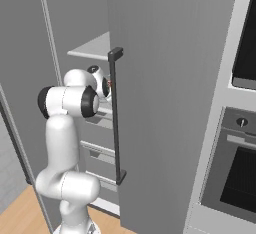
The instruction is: Take the meat container that has the steak and place it on the second highest rack of the freezer. Then take the vegetable container that has the cucumber and avocado and place it on the highest rack of the freezer.
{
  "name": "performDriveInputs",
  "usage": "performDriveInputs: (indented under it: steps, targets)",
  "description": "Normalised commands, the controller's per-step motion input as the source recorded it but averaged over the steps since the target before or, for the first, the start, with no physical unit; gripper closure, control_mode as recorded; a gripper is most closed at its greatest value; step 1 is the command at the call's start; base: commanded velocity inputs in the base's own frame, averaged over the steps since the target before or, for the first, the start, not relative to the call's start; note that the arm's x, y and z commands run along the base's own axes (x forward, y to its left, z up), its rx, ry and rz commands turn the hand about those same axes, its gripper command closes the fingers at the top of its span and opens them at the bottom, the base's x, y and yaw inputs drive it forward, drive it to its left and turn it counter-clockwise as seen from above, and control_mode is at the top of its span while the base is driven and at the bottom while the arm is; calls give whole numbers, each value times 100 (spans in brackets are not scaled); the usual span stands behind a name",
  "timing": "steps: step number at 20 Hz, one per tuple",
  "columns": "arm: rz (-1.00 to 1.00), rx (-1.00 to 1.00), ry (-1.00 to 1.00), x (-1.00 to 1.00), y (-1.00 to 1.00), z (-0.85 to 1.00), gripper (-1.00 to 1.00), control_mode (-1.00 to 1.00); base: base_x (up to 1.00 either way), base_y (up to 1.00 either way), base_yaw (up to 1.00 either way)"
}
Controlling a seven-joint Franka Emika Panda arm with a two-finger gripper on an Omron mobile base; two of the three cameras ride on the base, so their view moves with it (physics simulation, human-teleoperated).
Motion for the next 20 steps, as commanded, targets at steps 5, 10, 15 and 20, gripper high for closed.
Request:
performDriveInputs:
  steps: [5,10,15,20]
  targets:
    - [0,0,0,0,0,0,-100,-100,0,0,0]
    - [0,0,0,0,0,2,-100,-100,0,0,0]
    - [0,0,-1,-18,-2,9,-100,-100,0,0,0]
    - [0,0,-7,-32,-4,4,-100,-100,0,0,0]
